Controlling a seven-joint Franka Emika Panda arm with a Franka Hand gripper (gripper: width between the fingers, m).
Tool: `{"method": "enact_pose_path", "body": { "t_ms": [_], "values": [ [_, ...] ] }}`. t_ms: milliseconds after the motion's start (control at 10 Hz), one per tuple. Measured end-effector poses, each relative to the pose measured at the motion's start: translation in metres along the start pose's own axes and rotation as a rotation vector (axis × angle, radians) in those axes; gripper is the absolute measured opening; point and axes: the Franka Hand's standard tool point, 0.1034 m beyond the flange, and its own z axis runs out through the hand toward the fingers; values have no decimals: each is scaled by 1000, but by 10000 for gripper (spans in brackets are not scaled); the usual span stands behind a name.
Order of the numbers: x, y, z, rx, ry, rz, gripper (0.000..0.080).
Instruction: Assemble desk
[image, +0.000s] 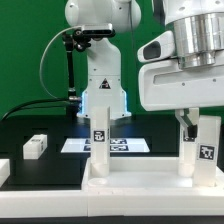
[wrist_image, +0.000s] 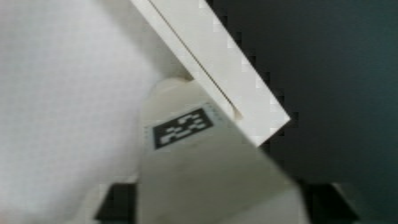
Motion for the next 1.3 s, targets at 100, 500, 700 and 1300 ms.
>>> {"method": "enact_pose_path", "body": {
  "t_ms": [100,500,700,1300],
  "values": [
    [1,1,0,-1,1,56,310],
    [13,13,-1,-65,-24,689,303],
    [10,13,0,-23,-36,1005,297],
    [11,11,0,-21,-4,1246,294]
  ]
}}
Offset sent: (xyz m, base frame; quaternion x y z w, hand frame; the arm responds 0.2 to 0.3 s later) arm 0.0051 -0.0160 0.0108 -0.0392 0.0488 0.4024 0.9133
